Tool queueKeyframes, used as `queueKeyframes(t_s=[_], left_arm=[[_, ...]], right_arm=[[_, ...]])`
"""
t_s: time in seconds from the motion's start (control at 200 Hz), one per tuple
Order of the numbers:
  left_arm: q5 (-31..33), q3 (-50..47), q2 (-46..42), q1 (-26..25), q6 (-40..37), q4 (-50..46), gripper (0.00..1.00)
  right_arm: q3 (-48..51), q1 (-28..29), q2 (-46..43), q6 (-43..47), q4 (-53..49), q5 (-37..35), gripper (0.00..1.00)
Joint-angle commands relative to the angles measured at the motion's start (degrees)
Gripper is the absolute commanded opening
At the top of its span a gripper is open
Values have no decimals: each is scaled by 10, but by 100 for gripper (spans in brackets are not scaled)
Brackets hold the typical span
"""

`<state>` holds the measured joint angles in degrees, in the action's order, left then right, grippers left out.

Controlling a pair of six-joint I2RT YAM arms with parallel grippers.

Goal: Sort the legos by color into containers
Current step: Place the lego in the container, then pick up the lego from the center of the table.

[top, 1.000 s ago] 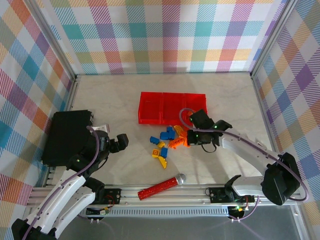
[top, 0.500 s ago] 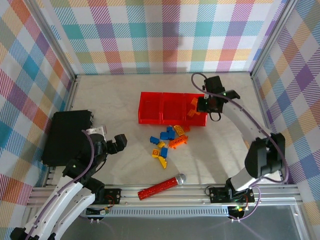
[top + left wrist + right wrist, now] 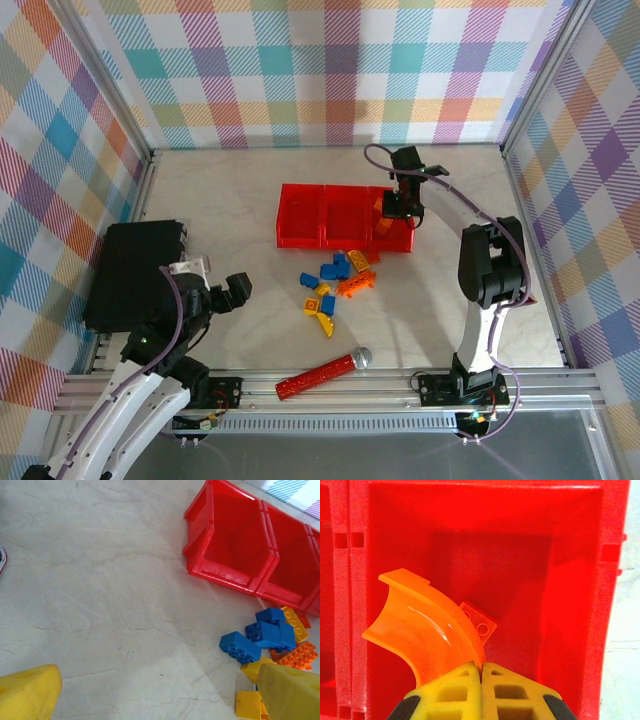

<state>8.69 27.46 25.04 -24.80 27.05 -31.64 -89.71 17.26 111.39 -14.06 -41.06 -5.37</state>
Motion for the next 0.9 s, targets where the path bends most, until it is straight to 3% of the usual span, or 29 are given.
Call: queueKeyframes(t_s=[0.0,0.105,0.415,0.555,0.635,0.74,0.895], left_arm=[[9,-8,-11,-6,0,-11,100],[6,-10,-8,-6,0,-9,100],[-15,-11,9,-6,7,17,100],[-37,-6,27,-7,3,31,100],[-37,-6,37,-8,3,40,100],[-39,-22,43,-11,11,68,100],[-35,-39,58,-20,16,97,100]], right_arm=[[-16,-1,4,2,-3,6,8],[-8,-1,-4,-1,-1,2,18],[12,0,-41,-16,-7,22,29],[53,3,-101,-48,-4,46,34],[95,6,-145,-92,-4,65,45],[163,17,-200,-178,0,86,52],[299,86,-310,-353,42,17,67]])
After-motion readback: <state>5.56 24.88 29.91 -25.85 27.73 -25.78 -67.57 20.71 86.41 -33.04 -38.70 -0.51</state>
